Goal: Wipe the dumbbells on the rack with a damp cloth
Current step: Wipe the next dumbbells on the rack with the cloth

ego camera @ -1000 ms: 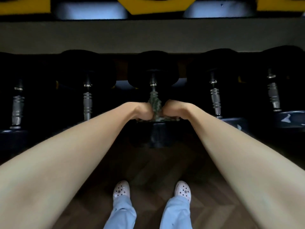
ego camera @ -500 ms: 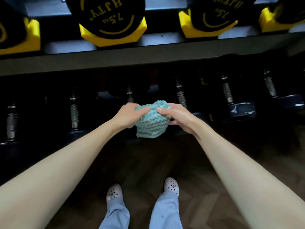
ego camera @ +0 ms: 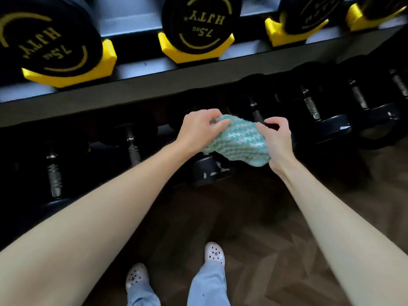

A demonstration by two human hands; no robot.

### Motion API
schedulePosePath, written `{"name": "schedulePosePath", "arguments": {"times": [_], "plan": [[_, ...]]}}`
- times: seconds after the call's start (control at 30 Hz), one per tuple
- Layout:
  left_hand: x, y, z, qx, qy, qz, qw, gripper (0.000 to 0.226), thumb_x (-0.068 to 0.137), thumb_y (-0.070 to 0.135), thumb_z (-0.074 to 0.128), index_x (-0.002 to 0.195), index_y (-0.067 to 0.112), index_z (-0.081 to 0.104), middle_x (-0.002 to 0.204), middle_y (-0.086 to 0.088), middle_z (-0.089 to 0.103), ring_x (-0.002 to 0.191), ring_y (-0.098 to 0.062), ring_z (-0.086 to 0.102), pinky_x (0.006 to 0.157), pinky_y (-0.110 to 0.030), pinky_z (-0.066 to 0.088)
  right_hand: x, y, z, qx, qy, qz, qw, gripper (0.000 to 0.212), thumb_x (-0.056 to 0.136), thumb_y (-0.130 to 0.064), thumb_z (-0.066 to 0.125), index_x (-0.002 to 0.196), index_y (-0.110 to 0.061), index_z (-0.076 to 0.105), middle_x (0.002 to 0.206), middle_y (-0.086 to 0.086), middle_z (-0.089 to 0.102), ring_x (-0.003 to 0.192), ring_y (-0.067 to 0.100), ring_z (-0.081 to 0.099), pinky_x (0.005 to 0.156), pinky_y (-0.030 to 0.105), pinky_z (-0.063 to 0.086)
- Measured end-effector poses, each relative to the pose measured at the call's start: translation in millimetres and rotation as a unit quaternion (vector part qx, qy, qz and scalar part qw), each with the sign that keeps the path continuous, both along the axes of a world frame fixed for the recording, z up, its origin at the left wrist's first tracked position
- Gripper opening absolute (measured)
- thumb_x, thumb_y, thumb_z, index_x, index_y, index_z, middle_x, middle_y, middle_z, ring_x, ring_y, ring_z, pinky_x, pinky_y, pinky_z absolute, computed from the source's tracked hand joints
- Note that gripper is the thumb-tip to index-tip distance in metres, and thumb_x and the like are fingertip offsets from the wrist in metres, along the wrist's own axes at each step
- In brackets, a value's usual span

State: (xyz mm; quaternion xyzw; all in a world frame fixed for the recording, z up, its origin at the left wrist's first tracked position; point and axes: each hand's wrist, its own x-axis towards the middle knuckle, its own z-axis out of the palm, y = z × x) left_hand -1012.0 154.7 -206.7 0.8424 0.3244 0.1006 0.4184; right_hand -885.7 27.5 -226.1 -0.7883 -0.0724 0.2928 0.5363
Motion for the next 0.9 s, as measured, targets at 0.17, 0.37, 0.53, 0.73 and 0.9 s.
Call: {"name": "schedulePosePath", "arguments": {"times": [0.17, 0.37, 0.53, 0.73, 0.9], "plan": [[22.8, -29.4, -40.8, 0.125, 0.131, -0.132, 0.975, 0.032, 0.097, 0.035, 0.041, 0.099, 0.014, 0.066, 0.090, -0.003, 0.047, 0.087, -0.022, 0.053, 0.081, -0.034, 0.035, -1.9, -34.4, -64.5, -0.247, -0.126, 0.103, 0.955, 0.029, 0.095, -0.017, 0.042, 0.118, -0.021, 0.060, 0.101, 0.006, 0.062, 0.082, 0.021, 0.055, 0.064, 0.027, 0.034], [16.6, -46.5, -82.3, 0.252, 0.237, -0.278, 0.896, 0.032, 0.095, 0.023, 0.040, 0.122, 0.019, 0.058, 0.100, 0.000, 0.029, 0.104, -0.022, 0.035, 0.090, -0.033, 0.024, -19.9, -32.8, -120.6, -0.356, -0.066, 0.156, 0.919, 0.038, 0.096, -0.014, 0.037, 0.132, -0.017, 0.051, 0.133, 0.010, 0.051, 0.120, 0.030, 0.048, 0.093, 0.032, 0.039], [-2.5, -33.6, -88.4, 0.276, 0.172, -0.196, 0.925, 0.032, 0.085, 0.012, 0.053, 0.113, 0.017, 0.066, 0.092, 0.001, 0.028, 0.091, -0.021, 0.033, 0.075, -0.025, 0.011, -18.2, -2.7, -134.7, -0.171, 0.131, 0.123, 0.969, 0.047, 0.101, -0.036, 0.028, 0.146, -0.021, 0.031, 0.145, 0.005, 0.040, 0.134, 0.025, 0.036, 0.112, 0.041, 0.029], [-26.5, -23.5, -106.9, 0.236, 0.288, 0.010, 0.928, 0.033, 0.088, 0.010, 0.046, 0.119, 0.008, 0.057, 0.120, -0.009, 0.041, 0.110, -0.029, 0.035, 0.094, -0.034, 0.021, -17.9, 17.9, -140.7, -0.108, 0.122, 0.176, 0.971, 0.056, 0.100, -0.045, 0.024, 0.150, -0.020, 0.017, 0.157, 0.003, 0.016, 0.144, 0.022, 0.016, 0.118, 0.042, 0.014], [-8.7, -40.6, -118.9, 0.004, 0.160, 0.221, 0.962, 0.046, 0.093, 0.002, 0.034, 0.139, 0.006, 0.033, 0.140, -0.011, 0.037, 0.128, -0.025, 0.033, 0.107, -0.035, 0.025, -31.3, 19.3, -140.1, -0.208, -0.133, 0.324, 0.913, 0.048, 0.103, -0.015, 0.021, 0.150, -0.014, 0.011, 0.158, 0.009, 0.005, 0.146, 0.021, 0.000, 0.117, 0.033, 0.003]]}}
